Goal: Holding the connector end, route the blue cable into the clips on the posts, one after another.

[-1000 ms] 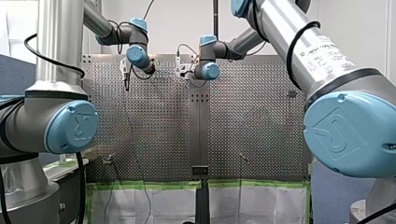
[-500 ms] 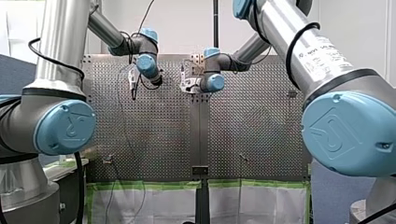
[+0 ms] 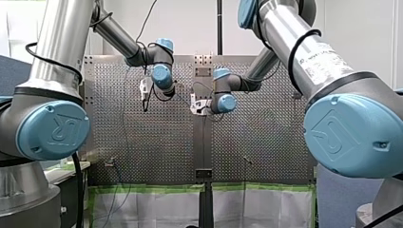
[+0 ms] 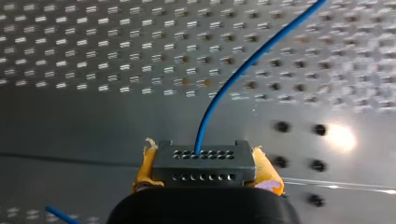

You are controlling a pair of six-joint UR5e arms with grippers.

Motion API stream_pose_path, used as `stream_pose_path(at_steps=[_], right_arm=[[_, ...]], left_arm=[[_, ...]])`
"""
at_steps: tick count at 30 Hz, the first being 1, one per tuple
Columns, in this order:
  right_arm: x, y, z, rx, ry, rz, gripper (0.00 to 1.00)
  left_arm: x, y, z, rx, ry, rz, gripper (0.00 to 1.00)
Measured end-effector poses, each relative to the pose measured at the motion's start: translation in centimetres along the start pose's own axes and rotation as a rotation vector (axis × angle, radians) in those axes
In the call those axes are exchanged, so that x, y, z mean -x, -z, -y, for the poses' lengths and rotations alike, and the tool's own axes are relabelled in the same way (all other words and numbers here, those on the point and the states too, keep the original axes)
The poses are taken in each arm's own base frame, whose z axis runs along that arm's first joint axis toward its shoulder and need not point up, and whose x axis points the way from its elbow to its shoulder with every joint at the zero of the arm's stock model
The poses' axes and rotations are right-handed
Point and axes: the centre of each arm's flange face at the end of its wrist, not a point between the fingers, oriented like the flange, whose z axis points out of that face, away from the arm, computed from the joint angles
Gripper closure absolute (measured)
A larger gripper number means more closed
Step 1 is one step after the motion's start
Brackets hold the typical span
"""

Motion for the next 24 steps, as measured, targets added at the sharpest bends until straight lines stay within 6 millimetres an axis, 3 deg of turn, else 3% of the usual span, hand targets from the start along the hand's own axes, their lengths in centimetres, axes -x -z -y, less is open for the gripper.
stream_pose_path(at_steps=[11, 24], right_arm=[[3.2, 0.8, -0.7, 0.017, -0.005, 0.033, 1.00], [8.5, 3.1, -2.3, 0.053, -0.035, 0.041, 1.00]], left_arm=[[-5.2, 0.0, 2.6, -0.033, -0.059, -0.063, 1.00], [-12.4, -1.2, 6.1, -0.061, -0.054, -0.067, 1.00]])
